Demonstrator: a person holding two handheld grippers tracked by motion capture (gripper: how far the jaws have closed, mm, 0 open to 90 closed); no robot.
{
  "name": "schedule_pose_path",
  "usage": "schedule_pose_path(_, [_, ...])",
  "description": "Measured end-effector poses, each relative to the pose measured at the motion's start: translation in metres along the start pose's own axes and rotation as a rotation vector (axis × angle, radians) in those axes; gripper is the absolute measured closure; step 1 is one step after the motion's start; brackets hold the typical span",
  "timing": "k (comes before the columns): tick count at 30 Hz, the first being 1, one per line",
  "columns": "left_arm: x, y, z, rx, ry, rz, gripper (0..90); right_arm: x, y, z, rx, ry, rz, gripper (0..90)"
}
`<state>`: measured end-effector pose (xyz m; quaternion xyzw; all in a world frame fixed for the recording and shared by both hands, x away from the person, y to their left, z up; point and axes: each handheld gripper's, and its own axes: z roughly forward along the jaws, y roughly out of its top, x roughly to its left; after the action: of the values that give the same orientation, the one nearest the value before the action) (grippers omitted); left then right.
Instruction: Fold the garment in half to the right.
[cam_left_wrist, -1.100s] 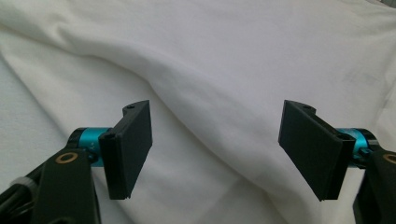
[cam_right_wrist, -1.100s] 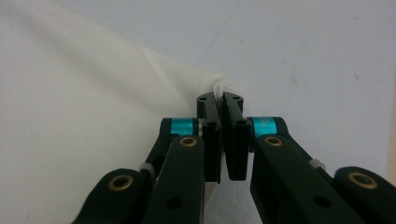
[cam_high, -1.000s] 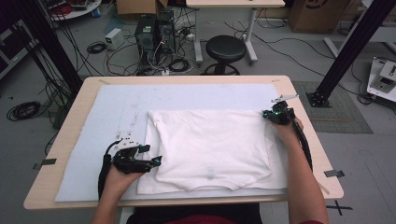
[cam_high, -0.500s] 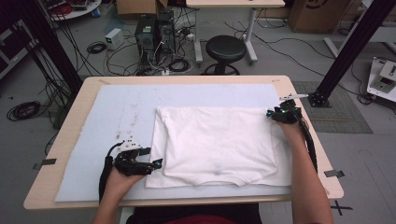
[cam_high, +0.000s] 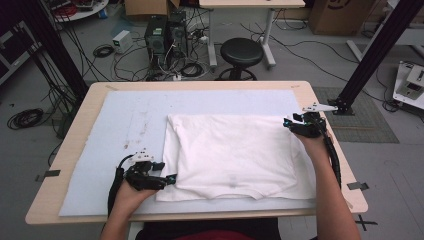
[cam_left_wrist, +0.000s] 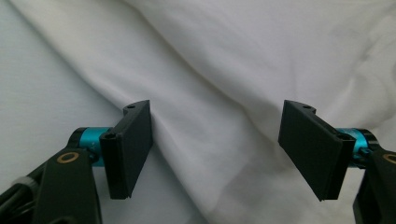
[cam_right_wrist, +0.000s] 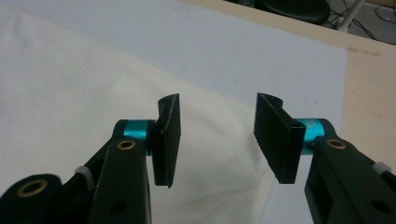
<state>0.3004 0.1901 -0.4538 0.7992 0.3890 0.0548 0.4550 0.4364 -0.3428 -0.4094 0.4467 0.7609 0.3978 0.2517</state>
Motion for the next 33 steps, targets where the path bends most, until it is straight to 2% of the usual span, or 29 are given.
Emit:
schedule_pose_path(5, [-0.011, 0.002, 0.007, 0.015, -0.015, 0.035, 26.5, 0.006, -0.001, 0.002, -0.001, 0.009, -0.008, 51.2])
schedule_pose_path(7, [-0.017, 0.002, 0.009, 0.031, 0.005, 0.081, 28.4, 0.009, -0.001, 0.004, 0.000, 0.015, -0.014, 51.0])
schedule_pose_path(9, [-0.022, 0.002, 0.011, 0.038, 0.002, 0.114, 36.2, 0.011, 0.000, 0.005, 0.001, 0.017, -0.024, 51.0])
schedule_pose_path(10, [-0.024, 0.002, 0.011, 0.044, 0.016, 0.141, 42.2, 0.012, 0.000, 0.005, 0.001, 0.017, -0.031, 51.0])
schedule_pose_path(13, [-0.030, 0.002, 0.012, 0.047, 0.072, 0.174, 53.0, 0.016, 0.001, 0.006, 0.001, 0.019, -0.037, 50.5])
schedule_pose_path(15, [-0.031, 0.001, 0.012, 0.049, 0.073, 0.189, 58.4, 0.017, 0.001, 0.006, 0.002, 0.019, -0.041, 50.5])
schedule_pose_path(19, [-0.028, 0.000, 0.010, 0.049, 0.004, 0.191, 79.7, 0.019, 0.001, 0.005, -0.004, 0.024, -0.048, 50.4])
schedule_pose_path(24, [-0.022, 0.000, 0.006, 0.047, -0.028, 0.187, 81.8, 0.020, 0.002, 0.004, -0.007, 0.029, -0.053, 50.5])
schedule_pose_path(29, [-0.016, -0.002, -0.003, 0.041, -0.027, 0.183, 81.8, 0.019, 0.001, 0.001, -0.012, 0.031, -0.053, 50.4])
schedule_pose_path(33, [-0.018, -0.003, 0.000, 0.043, -0.021, 0.189, 81.2, 0.020, -0.001, 0.001, -0.009, 0.042, -0.050, 49.2])
